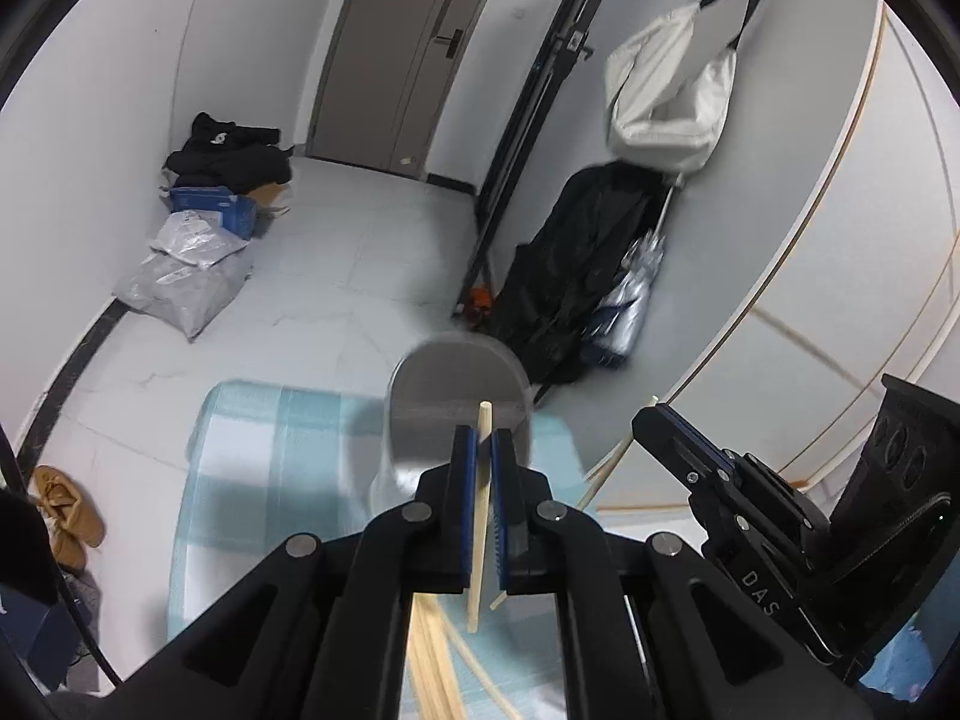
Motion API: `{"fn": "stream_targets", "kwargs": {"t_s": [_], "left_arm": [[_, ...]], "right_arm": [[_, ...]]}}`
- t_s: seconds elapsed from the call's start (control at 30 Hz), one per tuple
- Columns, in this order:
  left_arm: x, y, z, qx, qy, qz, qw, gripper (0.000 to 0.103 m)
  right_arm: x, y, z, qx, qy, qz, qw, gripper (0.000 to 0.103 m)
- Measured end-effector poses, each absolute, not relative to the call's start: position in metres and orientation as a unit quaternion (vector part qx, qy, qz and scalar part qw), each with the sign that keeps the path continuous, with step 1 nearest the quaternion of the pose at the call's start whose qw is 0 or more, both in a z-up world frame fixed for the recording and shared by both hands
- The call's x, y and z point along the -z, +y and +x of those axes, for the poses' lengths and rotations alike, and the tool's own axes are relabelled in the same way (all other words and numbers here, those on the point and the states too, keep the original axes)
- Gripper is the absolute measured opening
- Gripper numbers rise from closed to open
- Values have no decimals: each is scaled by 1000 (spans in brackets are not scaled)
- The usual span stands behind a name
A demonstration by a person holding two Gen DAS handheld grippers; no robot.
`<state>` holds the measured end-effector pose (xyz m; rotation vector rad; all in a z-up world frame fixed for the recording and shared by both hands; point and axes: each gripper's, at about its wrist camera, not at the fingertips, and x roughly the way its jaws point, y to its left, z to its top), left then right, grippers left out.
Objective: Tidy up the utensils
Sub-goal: 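Lift both held chopsticks and carry them above the white utensil holder, then open both tools to drop the chopsticks into the utensil holder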
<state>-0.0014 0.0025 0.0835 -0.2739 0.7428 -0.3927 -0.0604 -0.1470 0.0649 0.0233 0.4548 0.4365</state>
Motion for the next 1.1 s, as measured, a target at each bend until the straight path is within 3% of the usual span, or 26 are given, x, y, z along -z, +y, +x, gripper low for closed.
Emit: {"fn": "stream_targets", "kwargs": {"t_s": [0.47,0.77,1.1], "left_arm": [[-143,21,80,198,299,-183,915,2],[-108,13,99,202,292,-118,928,2],[-82,14,106,216,328,-124,912,2]], "right_arm": [[-158,-127,24,-243,181,-31,952,3],[-129,-108,69,-246,190,-68,948,3],[-85,-108,78,-289,234,-93,924,3]]}}
